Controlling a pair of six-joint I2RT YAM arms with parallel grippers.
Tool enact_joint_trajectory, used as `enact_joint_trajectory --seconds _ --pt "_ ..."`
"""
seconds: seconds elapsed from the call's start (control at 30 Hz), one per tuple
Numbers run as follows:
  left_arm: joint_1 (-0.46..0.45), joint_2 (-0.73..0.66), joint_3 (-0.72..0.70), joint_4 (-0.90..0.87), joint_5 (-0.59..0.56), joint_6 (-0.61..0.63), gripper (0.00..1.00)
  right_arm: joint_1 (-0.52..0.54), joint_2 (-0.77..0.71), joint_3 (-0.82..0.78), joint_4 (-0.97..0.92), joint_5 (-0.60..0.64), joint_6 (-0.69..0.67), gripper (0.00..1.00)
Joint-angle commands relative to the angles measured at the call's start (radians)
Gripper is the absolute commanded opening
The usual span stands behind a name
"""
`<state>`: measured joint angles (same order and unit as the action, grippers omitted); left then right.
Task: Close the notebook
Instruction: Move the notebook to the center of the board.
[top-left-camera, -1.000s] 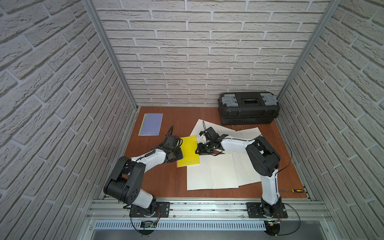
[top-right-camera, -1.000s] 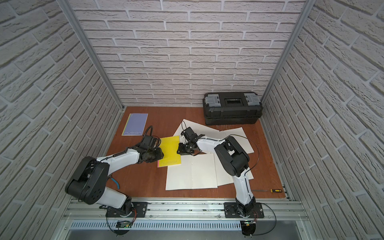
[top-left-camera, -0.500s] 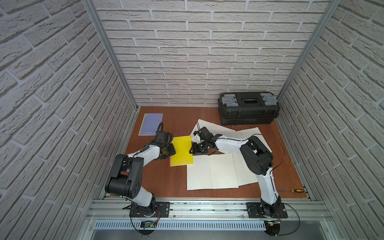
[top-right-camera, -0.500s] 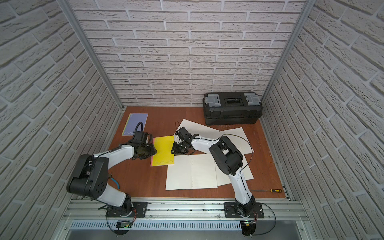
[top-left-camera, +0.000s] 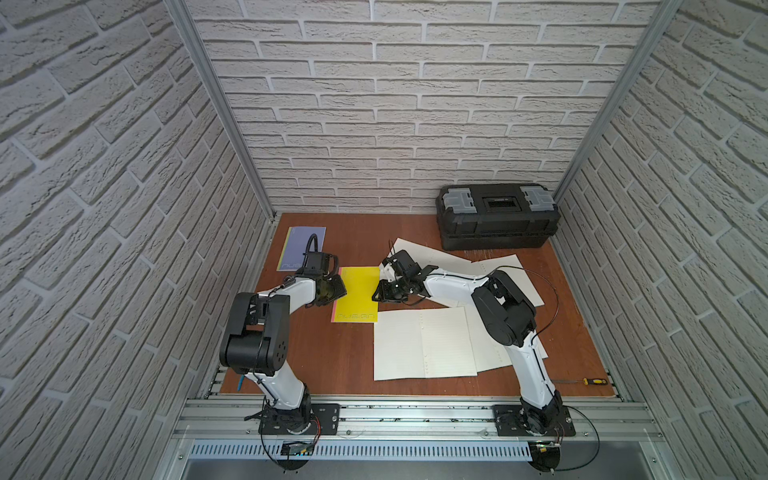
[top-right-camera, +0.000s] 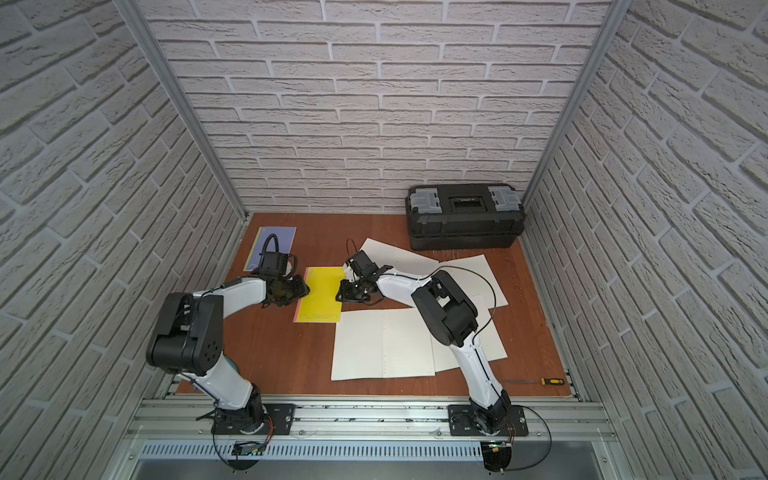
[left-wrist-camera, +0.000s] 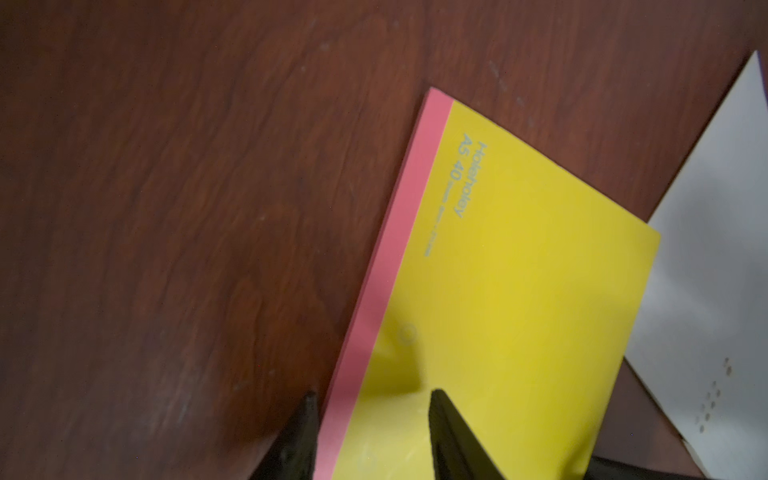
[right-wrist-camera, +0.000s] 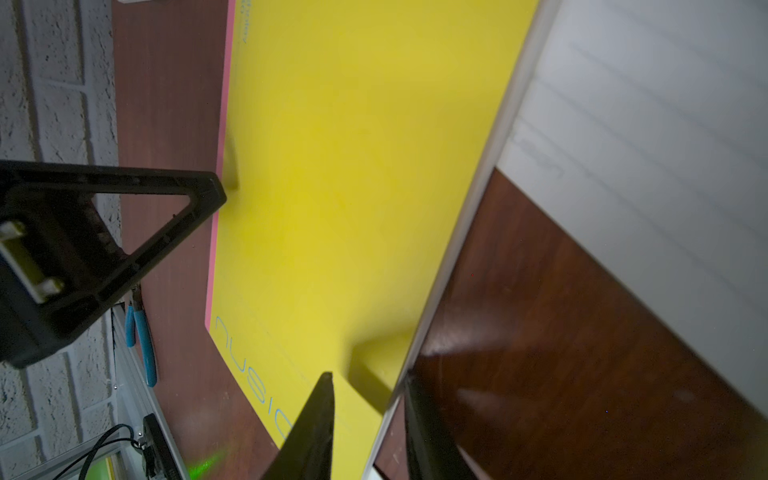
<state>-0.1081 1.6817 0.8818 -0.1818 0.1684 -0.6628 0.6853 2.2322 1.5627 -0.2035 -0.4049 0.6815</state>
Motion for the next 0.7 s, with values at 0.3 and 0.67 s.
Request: enact_joint_trajectory --seconds 0.3,0.67 --pt "0.023 0.148 0.126 -0.025 0.054 0.049 0.44 0.01 0.162 0.262 -0.052 0.033 -0.003 0.31" --pt "0.045 0.27 0.274 -0.04 0.095 0.083 0.44 -0.017 0.251 0.426 -0.086 0.066 -0.024 0.32"
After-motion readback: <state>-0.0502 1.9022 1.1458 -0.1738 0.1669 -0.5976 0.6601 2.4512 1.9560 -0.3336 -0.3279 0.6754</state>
